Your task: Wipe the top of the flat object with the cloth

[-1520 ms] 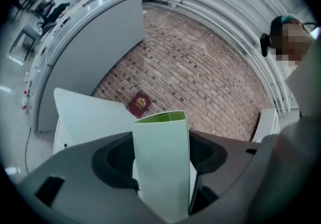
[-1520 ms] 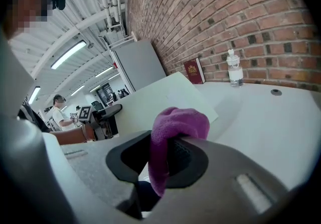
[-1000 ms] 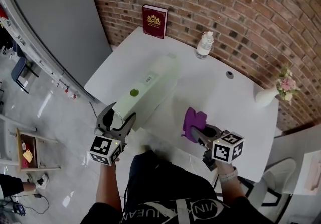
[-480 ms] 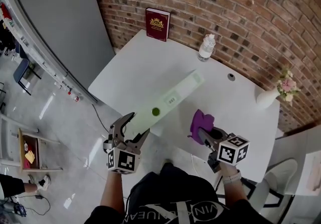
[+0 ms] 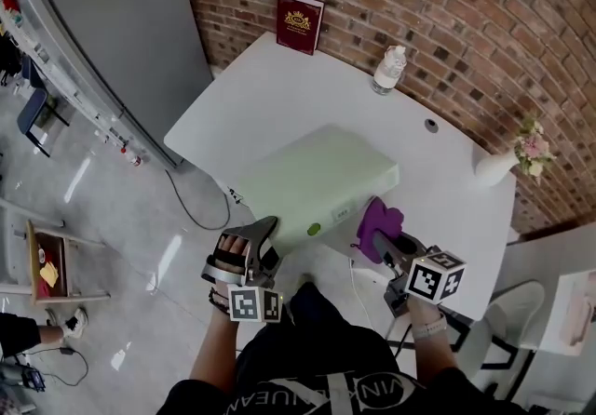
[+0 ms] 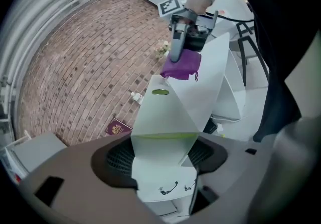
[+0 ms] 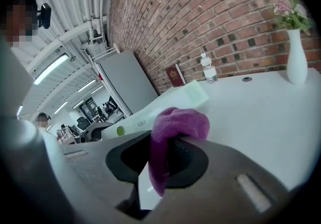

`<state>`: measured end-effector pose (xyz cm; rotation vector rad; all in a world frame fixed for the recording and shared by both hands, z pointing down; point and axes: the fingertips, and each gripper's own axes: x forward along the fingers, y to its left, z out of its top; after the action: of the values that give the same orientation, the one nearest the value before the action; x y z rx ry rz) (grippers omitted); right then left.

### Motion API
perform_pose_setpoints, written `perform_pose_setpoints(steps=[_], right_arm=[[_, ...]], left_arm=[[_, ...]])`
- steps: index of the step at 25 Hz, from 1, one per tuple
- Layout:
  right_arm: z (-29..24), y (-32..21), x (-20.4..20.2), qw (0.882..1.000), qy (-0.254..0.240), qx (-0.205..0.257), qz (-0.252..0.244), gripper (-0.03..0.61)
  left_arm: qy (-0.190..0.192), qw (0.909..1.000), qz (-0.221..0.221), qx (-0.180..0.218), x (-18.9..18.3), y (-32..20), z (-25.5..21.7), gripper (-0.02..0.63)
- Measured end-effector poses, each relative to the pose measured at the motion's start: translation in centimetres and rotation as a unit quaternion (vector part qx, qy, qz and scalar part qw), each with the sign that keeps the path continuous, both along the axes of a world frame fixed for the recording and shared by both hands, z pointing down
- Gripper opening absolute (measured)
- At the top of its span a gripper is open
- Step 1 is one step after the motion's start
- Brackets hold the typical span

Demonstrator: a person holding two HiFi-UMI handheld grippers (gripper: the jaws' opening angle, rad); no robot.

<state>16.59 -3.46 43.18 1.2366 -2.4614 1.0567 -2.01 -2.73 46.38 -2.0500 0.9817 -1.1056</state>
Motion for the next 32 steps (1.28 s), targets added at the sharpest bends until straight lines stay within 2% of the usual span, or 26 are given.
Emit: perform_pose_setpoints(steps=[6,13,19,23,26,28,30,31,32], right_arm=[[0.7,2.2,0.4,1.0,0.009,-0.012,0.012,0.061],[2.4,4.1,0.1,0.999,0.013,-0.032,0.016,0.061],[3.5,5.2,-0.1,0.999,0.017,-0.049,0.015,0.061],[3.9,5.4,-0.2,0.998,0.019,-0.055,0.016,0.061],[4.1,5.4,-0.4,0.998,0.019,-0.057,0.013,0.061],[4.0,5.2,-0.6,0.998,0.016,-0.057,0.01,0.061],[3.8,5.1,-1.0,0.999,0.008,-0.052,0.0,0.061],[3.6,5.0,-1.3,0.999,0.0,-0.046,-0.01,0.061],[3.2,4.8,-1.7,0.999,-0.01,-0.037,-0.023,0.061]], left_arm=[[-0.051,0.9985,0.012,0.016,1.1,1.8,2.9,0.298],[-0.127,0.9906,0.03,0.041,1.8,3.1,6.4,0.307],[-0.143,0.9883,0.041,0.03,2.2,3.9,8.5,0.327],[-0.145,0.9875,0.059,-0.01,2.9,5.0,10.6,0.348],[-0.113,0.9913,0.059,-0.029,3.2,5.3,10.7,0.356],[-0.076,0.9933,0.07,-0.051,3.7,5.6,10.2,0.357],[-0.008,0.9918,0.075,-0.103,4.3,6.1,9.7,0.357],[0.041,0.987,0.069,-0.139,4.6,6.2,9.5,0.357],[0.097,0.9774,0.06,-0.178,4.7,6.3,9.2,0.357]])
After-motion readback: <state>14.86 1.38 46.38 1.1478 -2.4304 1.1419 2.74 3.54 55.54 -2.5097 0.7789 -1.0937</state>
